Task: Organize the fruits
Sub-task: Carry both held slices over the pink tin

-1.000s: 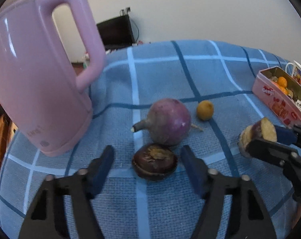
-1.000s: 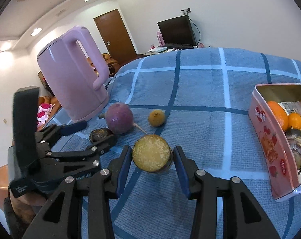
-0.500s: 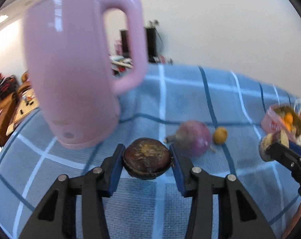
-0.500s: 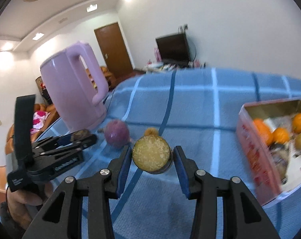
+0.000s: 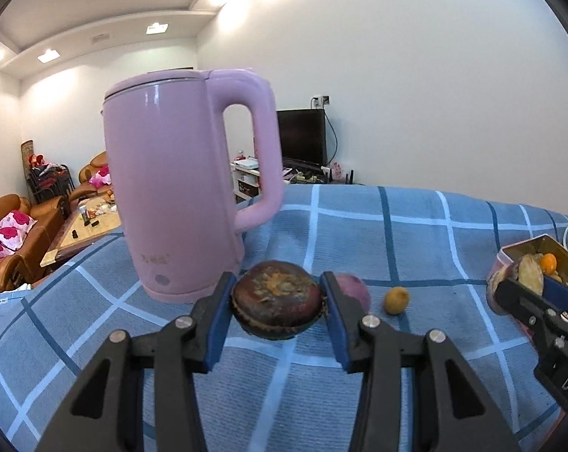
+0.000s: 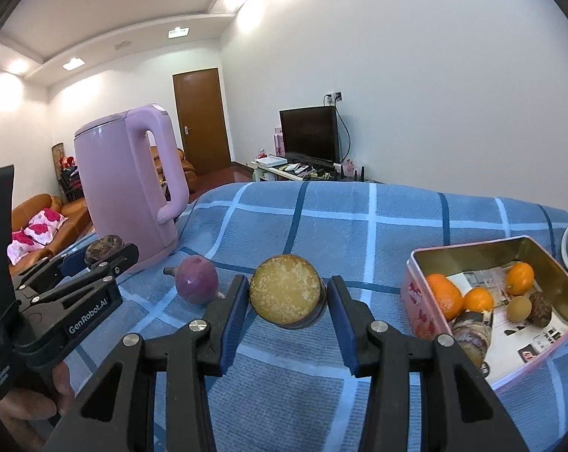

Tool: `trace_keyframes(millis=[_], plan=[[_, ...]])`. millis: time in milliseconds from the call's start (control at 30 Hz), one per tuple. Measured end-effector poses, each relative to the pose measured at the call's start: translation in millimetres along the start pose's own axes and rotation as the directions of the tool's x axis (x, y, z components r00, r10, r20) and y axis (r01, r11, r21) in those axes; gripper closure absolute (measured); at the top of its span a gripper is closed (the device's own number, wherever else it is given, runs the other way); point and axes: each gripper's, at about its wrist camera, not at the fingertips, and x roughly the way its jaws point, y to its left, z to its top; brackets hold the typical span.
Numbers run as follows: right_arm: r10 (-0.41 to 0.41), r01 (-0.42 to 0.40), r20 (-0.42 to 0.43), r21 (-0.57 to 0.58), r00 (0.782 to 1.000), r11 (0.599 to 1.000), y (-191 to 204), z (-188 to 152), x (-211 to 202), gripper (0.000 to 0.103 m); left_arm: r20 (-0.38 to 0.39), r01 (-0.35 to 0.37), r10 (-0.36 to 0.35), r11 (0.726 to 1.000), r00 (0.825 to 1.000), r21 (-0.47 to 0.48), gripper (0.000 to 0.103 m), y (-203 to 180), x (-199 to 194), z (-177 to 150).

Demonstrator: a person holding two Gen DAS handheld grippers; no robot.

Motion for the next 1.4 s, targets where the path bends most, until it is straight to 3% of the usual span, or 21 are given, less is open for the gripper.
trace_keyframes(millis=[1033,1400], plan=[[-0.116,0.116,0.038,0.002,0.992,0.993,-78,-6,-33,0.058,-0.013,0.159,-0.158,0.983,0.987,0.093,0.056,-114,-19,-2],[-0.137,0.132,0.048,0.093,0.989,0.987,-119,-1,-44,0.058,-0.001,0.207,-0.208,0.972,0.978,0.113,0.056,-148,-22,9]])
